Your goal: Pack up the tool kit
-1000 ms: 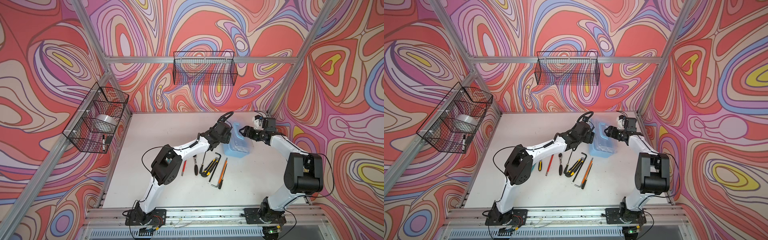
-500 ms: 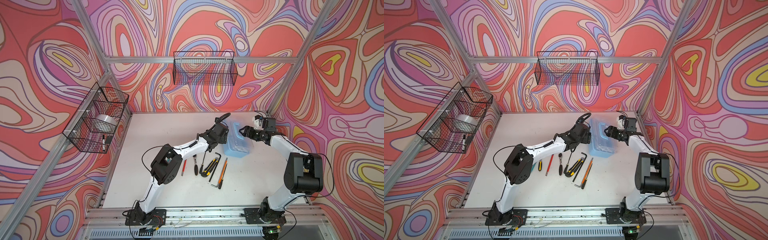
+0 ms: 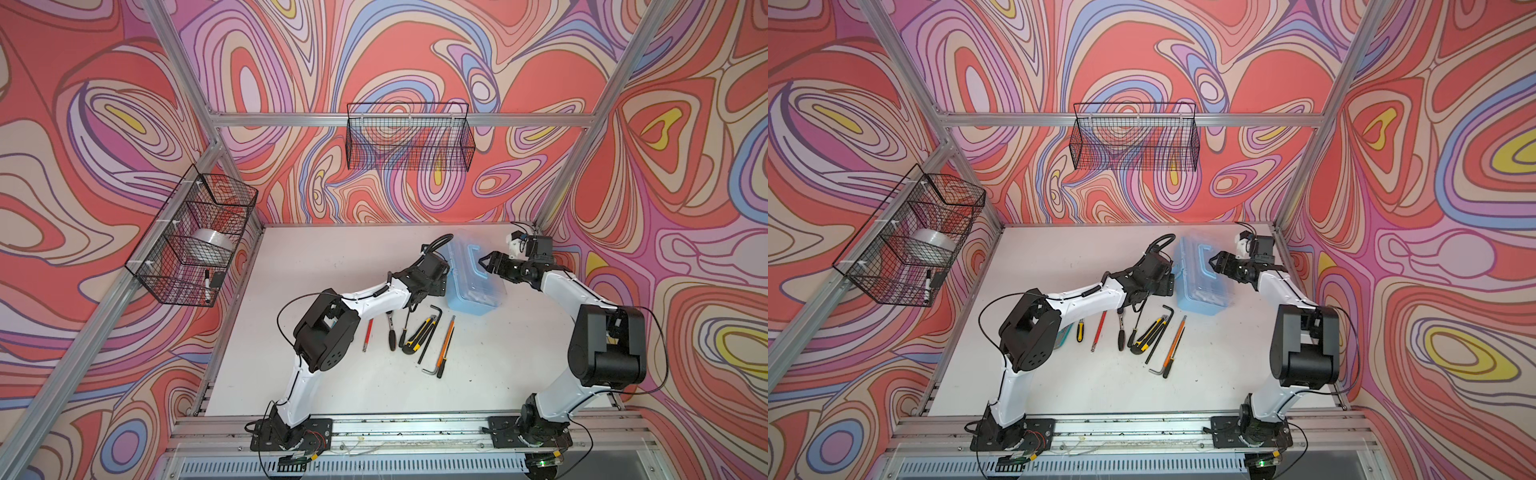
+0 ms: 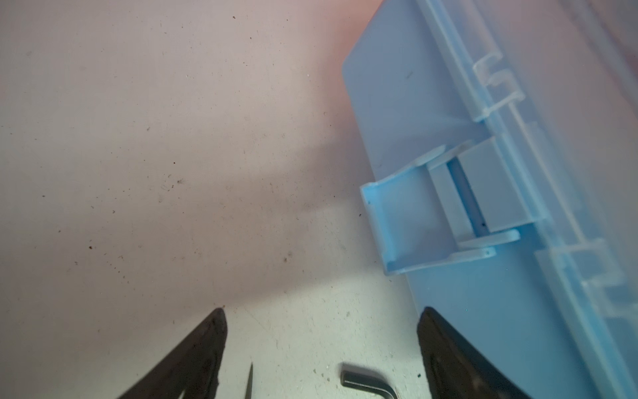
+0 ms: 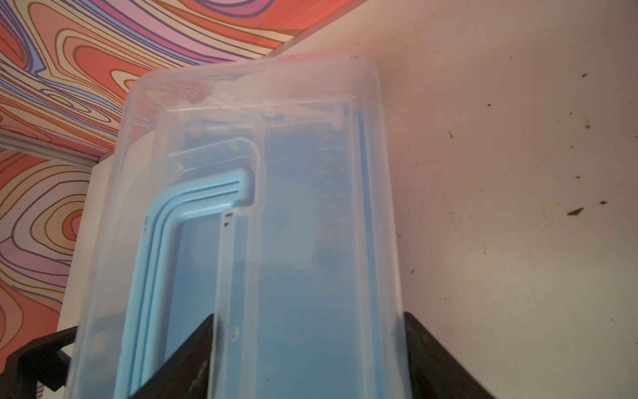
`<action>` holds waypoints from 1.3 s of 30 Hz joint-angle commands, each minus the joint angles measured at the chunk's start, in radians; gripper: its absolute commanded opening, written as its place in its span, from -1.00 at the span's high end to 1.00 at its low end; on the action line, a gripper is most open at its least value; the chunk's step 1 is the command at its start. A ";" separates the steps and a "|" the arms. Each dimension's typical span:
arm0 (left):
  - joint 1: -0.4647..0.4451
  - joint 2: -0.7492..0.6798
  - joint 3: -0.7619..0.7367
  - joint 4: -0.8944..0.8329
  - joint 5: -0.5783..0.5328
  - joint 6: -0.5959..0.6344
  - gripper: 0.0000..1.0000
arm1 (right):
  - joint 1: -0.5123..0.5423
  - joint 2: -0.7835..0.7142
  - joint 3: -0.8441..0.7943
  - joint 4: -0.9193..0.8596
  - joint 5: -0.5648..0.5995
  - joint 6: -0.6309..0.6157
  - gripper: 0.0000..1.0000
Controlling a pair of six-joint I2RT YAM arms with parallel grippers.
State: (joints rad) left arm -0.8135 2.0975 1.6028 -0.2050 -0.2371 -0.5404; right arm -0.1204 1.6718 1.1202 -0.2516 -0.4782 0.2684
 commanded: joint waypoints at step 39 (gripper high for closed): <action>0.055 0.183 0.325 -0.256 0.235 -0.017 -0.74 | -0.206 0.065 -0.099 0.379 -0.507 0.387 0.04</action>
State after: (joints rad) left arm -0.7567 2.2665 1.8881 -0.4000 -0.0322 -0.5514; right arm -0.3248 1.7123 1.0275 0.0093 -0.8673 0.5671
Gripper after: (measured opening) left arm 0.870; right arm 0.795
